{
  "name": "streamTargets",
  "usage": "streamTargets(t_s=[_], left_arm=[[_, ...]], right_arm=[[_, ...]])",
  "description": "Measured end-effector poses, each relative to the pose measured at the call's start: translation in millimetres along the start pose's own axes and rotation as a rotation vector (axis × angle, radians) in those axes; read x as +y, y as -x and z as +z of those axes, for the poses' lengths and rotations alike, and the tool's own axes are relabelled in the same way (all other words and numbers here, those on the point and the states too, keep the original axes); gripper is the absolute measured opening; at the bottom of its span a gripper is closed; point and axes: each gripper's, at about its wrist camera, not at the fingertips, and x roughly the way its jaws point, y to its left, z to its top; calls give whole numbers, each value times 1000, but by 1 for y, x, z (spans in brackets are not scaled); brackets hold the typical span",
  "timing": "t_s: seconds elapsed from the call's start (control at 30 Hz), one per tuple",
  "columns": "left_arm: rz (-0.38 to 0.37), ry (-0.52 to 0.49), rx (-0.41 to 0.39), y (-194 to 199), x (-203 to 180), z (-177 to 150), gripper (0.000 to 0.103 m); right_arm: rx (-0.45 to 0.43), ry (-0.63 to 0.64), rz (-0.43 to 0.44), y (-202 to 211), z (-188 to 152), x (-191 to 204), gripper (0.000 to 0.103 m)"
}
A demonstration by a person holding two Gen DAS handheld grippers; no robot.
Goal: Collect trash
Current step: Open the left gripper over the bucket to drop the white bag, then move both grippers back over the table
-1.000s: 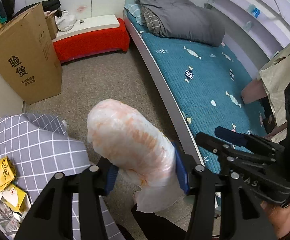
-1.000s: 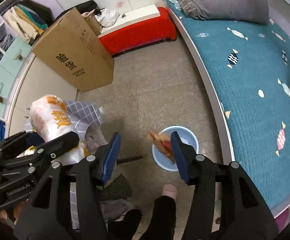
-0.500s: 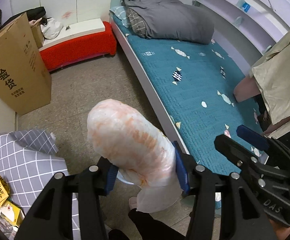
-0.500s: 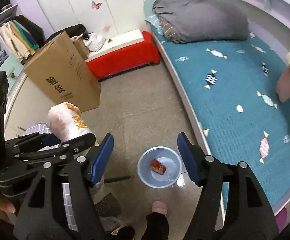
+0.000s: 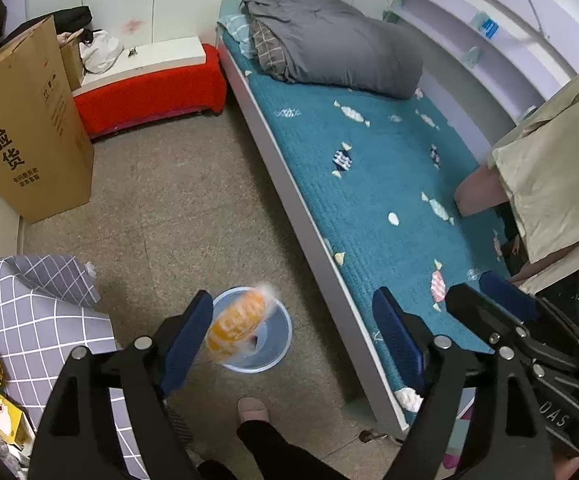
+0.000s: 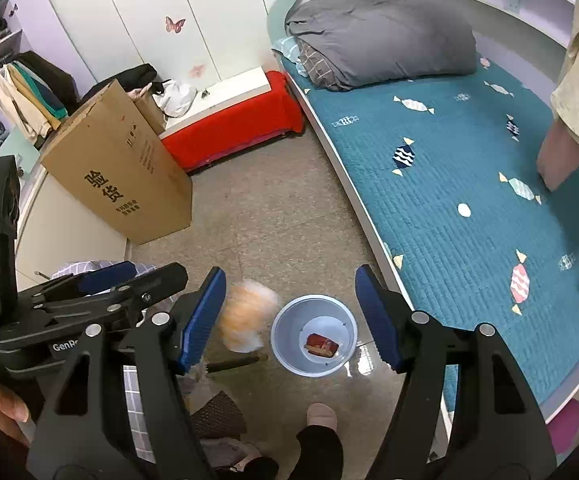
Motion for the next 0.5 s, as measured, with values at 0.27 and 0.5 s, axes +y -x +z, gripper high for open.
streamTargets(t_s=[0.27,0.5], left_arm=[[18,9,-54,33,12,-15,81],[127,57,-180,94,50,-56,81]], right_arm=[[-7,12,22,13,-10,16,67],[-32,108,111,30,-28,73,67]])
